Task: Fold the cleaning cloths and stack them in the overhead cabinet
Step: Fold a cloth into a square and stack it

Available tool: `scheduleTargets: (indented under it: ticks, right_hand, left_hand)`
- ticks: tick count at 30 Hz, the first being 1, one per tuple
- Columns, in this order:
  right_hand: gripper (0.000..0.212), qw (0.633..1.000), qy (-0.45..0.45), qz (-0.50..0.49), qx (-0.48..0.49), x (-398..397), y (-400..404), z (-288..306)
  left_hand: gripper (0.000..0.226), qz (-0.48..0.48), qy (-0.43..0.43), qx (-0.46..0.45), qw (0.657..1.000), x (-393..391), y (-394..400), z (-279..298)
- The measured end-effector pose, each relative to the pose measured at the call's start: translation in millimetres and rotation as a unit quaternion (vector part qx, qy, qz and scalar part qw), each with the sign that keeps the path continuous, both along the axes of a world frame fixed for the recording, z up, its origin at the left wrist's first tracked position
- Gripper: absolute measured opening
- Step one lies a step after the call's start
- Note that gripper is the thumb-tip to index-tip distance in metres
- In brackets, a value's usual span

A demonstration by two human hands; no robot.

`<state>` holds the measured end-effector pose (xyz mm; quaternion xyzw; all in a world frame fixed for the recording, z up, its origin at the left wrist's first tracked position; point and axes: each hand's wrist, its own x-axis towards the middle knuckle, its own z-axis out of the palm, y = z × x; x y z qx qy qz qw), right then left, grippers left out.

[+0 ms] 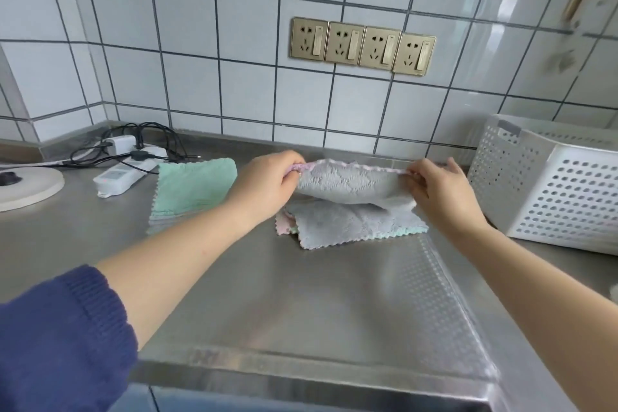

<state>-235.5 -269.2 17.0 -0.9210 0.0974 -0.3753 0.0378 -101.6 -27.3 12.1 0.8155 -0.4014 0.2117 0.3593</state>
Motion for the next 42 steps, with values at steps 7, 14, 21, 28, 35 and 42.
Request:
scheduleTargets:
  ticks: [7, 14, 21, 28, 35, 42]
  right_hand:
    - [0.022, 0.972, 0.226, 0.005, 0.058, -70.9, 52.0, -42.2]
    - [0.024, 0.892, 0.421, 0.038, 0.163, -96.4, 78.6, -45.1]
    - [0.018, 0.838, 0.472, 0.053, 0.268, -100.8, 62.0, -45.3]
    - [0.039, 0.905, 0.358, -0.009, 0.231, -68.5, 42.3, -41.5]
    - [0.042, 0.924, 0.354, -0.032, 0.141, -23.8, 32.1, -53.5]
    - [0.034, 0.919, 0.370, -0.036, 0.131, -3.8, 23.4, -58.3]
  left_hand:
    - [0.012, -0.062, 0.138, 0.162, 0.975, -53.6, 69.8, -46.1]
    - [0.027, -0.093, 0.155, 0.317, 0.931, -74.4, 104.7, -50.2]
    - [0.009, -0.063, 0.207, 0.256, 0.942, -69.2, 113.1, -57.5]
    - [0.006, -0.027, 0.282, 0.146, 0.948, -39.4, 97.7, -68.4]
    - [0.018, 0.054, 0.251, 0.151, 0.955, -9.8, 80.1, -78.4]
    - [0.037, 0.083, 0.241, 0.140, 0.957, 9.3, 71.3, -85.0]
